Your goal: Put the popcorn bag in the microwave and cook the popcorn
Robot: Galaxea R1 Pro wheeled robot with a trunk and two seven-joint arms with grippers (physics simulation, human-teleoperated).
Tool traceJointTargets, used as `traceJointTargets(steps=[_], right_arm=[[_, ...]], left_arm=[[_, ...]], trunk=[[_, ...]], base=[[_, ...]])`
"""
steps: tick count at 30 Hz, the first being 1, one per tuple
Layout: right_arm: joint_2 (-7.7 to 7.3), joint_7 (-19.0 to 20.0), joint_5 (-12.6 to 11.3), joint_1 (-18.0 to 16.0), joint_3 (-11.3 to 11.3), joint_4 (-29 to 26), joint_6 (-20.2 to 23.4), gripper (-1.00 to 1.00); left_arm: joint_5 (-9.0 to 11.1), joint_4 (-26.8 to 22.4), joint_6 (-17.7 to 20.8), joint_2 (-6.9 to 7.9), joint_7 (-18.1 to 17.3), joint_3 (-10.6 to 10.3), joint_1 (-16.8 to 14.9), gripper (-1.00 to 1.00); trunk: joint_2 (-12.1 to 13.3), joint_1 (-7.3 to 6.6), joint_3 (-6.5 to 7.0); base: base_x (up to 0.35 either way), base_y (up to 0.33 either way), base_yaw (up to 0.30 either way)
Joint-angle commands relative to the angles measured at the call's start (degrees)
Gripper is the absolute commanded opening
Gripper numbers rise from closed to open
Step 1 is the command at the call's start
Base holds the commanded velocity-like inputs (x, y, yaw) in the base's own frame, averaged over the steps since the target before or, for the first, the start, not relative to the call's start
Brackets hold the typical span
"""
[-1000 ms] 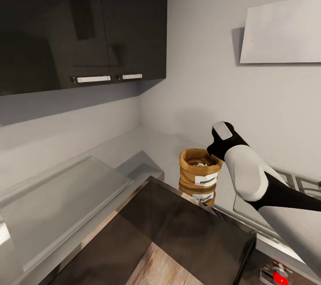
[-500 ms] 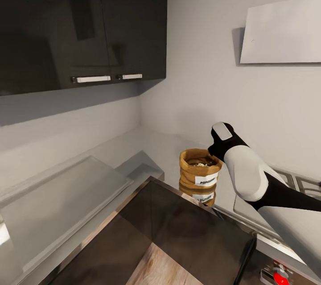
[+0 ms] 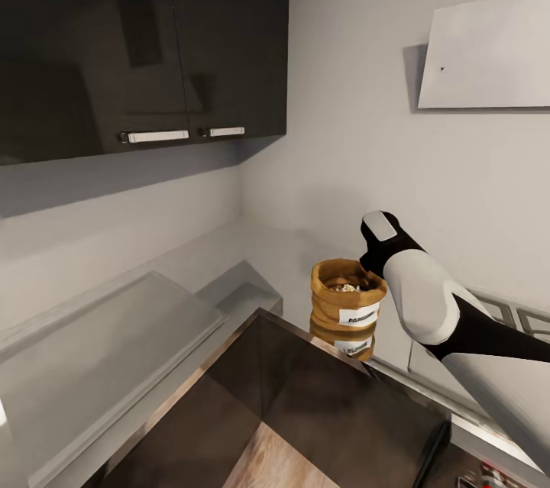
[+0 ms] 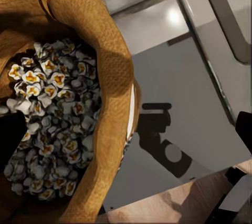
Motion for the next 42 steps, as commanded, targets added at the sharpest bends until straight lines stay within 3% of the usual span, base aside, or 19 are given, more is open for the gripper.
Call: traceJointTargets(steps=[1,4,10,12,15,19,42], right_arm=[[0.01,-0.43,-0.3,-0.02,0.09,0.26,0.53,1.0],[0.01,-0.58,-0.4,-0.02,-0.27,1.01,0.54,1.0],[0.01,-0.58,-3.38,-0.02,-6.8,1.28,0.7,1.0],[0.01,-0.5,-5.05,-0.02,-7.9,1.29,0.76,1.0],[0.0,-0.46,-7.55,-0.02,-8.34,1.29,0.79,1.0],[0.01,-0.45,-8.62,-0.02,-8.59,1.29,0.73,1.0],[-0.07,-0.61,-8.66,-0.02,-8.53,1.29,0.65,1.0]], left_arm=[[-0.01,-0.14,0.35,0.0,0.0,0.03,0.0,1.0],[-0.01,-0.14,0.35,0.0,0.0,0.03,0.0,1.0],[-0.04,-0.14,0.35,0.0,0.0,0.03,0.0,1.0],[-0.01,-0.14,0.35,0.0,0.0,0.03,0.0,1.0],[-0.03,-0.14,0.35,0.0,0.0,0.03,0.0,1.0],[-0.01,-0.14,0.35,0.0,0.0,0.03,0.0,1.0],[-0.03,-0.14,0.34,0.0,0.0,0.03,0.0,1.0]], trunk=[[-0.07,0.01,-0.09],[-0.07,0.01,-0.09],[-0.07,0.01,-0.09],[-0.07,0.01,-0.09],[-0.07,0.01,-0.09],[-0.07,0.01,-0.15],[-0.07,0.01,-1.36]], base=[[0.0,0.0,0.0],[0.0,0.0,0.0],[0.0,0.0,0.0],[0.0,0.0,0.0],[0.0,0.0,0.0],[0.0,0.0,0.0],[0.047,0.0,0.0]])
